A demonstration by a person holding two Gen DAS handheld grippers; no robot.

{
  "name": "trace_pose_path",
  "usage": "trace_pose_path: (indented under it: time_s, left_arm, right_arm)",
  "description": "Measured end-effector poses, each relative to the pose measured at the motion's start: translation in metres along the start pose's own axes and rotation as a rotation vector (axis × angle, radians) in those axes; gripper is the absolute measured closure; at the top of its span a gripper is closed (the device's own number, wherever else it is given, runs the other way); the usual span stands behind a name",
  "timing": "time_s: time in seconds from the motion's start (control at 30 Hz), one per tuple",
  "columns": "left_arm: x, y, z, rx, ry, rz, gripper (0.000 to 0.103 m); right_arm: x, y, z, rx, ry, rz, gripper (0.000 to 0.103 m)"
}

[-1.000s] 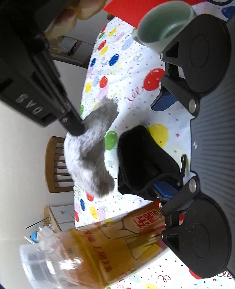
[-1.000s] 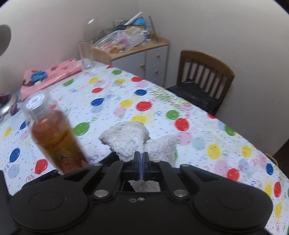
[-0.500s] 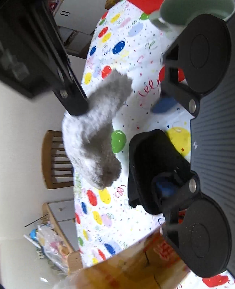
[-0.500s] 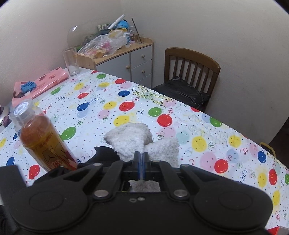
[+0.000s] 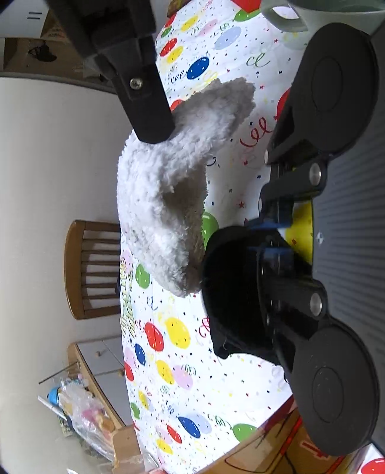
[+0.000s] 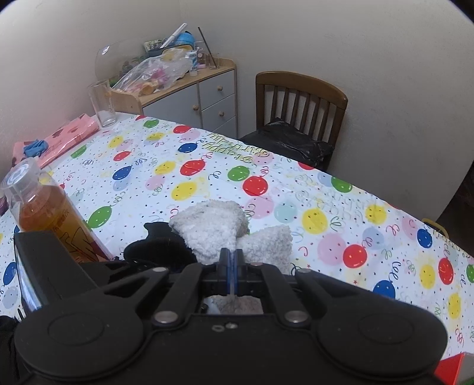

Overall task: Organize soft objects
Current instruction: 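Grasp the white fluffy towel with the right tool while the left tool grasps the black cap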

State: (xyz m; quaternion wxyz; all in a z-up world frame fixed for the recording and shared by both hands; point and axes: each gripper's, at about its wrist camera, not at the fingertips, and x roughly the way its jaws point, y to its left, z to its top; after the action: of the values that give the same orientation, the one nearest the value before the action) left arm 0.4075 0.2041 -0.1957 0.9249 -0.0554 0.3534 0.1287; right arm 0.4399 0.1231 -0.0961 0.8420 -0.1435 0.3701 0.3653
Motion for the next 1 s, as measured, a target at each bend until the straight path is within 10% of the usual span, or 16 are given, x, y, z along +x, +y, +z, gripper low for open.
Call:
trace_pose_path:
  time_s: [1.0]
  left_arm:
    - [-0.039, 0.017, 0.011, -0.04, -0.033, -0.11, 0.097]
  right_arm:
    - [-0.094, -0.029, -0.034, 0.135, -0.082, -0.1, 0.102]
